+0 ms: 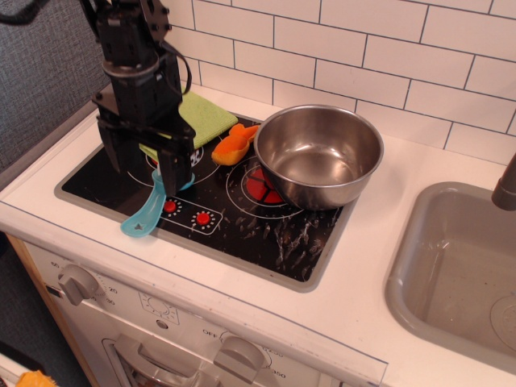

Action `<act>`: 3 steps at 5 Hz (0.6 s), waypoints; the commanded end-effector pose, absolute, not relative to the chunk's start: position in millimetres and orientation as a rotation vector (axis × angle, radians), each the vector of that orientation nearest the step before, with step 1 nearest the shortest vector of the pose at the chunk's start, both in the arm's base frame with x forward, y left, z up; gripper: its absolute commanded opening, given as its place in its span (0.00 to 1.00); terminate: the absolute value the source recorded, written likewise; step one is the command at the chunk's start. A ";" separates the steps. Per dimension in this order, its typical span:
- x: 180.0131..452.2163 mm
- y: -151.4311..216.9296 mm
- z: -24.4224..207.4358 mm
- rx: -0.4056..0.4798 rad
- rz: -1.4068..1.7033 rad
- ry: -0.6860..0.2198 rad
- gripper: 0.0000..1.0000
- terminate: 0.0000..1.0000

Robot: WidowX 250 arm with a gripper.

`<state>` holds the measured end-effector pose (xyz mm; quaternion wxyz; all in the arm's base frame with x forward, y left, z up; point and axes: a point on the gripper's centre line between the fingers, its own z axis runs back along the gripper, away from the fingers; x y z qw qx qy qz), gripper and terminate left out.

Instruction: Move the green towel so its to the left of the brush.

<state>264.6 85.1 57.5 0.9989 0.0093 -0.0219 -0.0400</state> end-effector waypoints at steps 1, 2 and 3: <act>321.6 118.2 80.5 0.001 0.066 -0.150 1.00 0.00; 357.7 140.7 76.4 -0.023 0.106 -0.170 1.00 0.00; 379.7 150.7 55.2 -0.023 0.105 -0.137 1.00 0.00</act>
